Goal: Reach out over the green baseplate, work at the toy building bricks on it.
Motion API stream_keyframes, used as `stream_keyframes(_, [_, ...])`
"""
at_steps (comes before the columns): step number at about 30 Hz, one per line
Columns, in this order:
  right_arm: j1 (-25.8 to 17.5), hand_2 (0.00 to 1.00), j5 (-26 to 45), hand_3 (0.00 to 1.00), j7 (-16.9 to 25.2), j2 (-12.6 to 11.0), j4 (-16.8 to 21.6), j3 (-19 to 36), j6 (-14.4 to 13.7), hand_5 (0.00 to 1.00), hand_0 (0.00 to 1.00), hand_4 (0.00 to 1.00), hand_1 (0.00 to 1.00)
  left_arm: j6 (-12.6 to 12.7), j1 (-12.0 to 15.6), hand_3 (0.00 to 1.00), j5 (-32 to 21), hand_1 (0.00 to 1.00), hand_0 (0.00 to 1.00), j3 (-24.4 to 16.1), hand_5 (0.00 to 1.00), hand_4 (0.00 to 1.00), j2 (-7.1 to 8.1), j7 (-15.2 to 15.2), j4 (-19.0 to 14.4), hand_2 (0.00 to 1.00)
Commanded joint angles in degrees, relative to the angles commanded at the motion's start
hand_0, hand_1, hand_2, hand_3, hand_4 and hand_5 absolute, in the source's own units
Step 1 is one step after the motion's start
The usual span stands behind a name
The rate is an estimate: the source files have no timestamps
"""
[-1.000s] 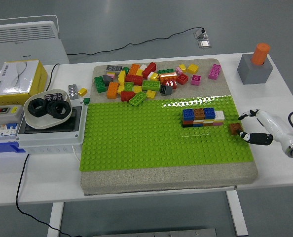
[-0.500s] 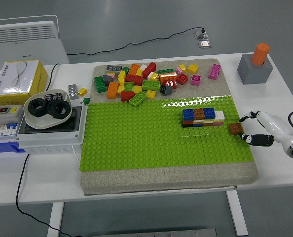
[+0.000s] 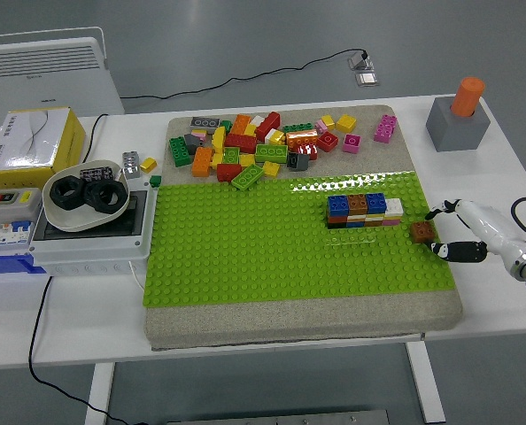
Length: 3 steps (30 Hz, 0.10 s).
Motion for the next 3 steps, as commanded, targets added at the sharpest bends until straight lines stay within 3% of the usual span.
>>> stream_keyframes(3, [0.4,0.812,0.1,0.666,0.0,-0.2,-0.2,-0.4,0.1,0.245,0.856,0.723,0.829,0.0,0.0,0.735,0.0,0.506,0.622,0.1,0.998,0.998,0.01,0.0,0.0,0.613])
